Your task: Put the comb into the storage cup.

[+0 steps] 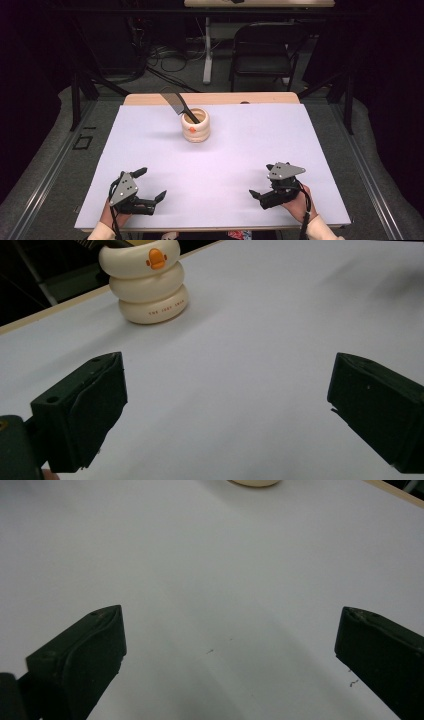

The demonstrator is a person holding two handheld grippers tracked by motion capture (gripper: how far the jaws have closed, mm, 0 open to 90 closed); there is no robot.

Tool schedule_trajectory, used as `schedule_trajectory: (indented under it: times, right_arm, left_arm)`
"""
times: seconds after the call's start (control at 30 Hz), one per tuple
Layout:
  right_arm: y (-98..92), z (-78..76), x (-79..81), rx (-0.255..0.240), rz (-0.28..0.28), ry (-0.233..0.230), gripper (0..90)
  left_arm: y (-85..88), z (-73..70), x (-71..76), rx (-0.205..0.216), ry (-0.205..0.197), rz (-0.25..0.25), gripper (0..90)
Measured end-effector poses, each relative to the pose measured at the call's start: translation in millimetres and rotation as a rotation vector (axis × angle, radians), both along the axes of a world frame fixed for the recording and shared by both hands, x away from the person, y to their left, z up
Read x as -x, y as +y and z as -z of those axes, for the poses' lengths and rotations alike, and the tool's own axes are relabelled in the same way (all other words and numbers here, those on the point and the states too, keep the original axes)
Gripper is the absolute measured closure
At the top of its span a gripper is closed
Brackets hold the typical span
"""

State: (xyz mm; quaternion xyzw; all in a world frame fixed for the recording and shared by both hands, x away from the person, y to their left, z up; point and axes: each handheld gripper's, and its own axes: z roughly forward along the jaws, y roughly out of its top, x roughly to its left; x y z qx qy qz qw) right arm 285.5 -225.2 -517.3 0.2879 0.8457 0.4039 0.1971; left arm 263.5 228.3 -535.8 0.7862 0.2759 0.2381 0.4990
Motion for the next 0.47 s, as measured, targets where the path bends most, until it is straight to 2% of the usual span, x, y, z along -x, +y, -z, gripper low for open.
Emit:
schedule_trajectory:
  times: [0.47]
  right_arm:
    - [-1.9,0.6,4.9,0.003,0.009,-0.02,0.0]
  left_arm:
    - [-0.5,0.2,-0.3,-0.001,-0.002,0.002,2.6]
